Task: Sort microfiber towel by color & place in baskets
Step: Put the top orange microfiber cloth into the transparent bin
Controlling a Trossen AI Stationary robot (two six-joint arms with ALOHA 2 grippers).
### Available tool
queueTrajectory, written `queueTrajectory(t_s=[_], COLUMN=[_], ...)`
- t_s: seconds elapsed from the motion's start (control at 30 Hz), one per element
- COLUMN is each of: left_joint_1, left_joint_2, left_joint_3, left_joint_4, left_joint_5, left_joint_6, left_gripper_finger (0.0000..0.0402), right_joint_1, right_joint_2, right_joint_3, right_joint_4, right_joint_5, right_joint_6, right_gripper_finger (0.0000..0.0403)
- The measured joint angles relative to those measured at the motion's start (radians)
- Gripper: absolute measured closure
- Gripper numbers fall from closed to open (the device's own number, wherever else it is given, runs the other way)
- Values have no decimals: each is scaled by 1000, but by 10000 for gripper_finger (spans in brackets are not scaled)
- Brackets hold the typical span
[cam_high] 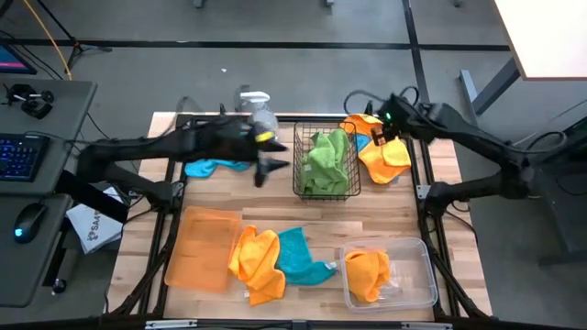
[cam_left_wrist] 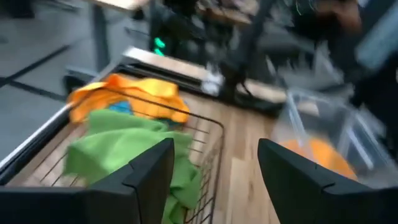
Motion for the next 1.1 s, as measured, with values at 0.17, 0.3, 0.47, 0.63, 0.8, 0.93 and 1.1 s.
queueTrajectory(t_s=[0.17,0.3,0.47,0.63,0.8,0.93,1.1], left_joint_1=[-3,-26,-58,-61,-62,-63,-63], left_joint_2=[-223,-349,-399,-388,-370,-354,-342], left_joint_3=[-279,-394,-437,-440,-439,-439,-439], left_joint_4=[73,108,124,152,200,226,226], left_joint_5=[-81,-132,-223,-259,-258,-258,-255], left_joint_6=[-187,-307,-335,-336,-339,-364,-386], left_gripper_finger=[185,185,185,185,185,185,185], right_joint_1=[-219,-316,-355,-355,-355,-351,-346], right_joint_2=[79,106,130,172,262,320,306], right_joint_3=[-107,-229,-336,-421,-451,-448,-445], right_joint_4=[188,273,375,577,692,692,651], right_joint_5=[-293,-384,-375,-356,-344,-297,-269], right_joint_6=[-73,-48,14,147,246,259,200], right_gripper_finger=[195,194,194,194,194,198,280])
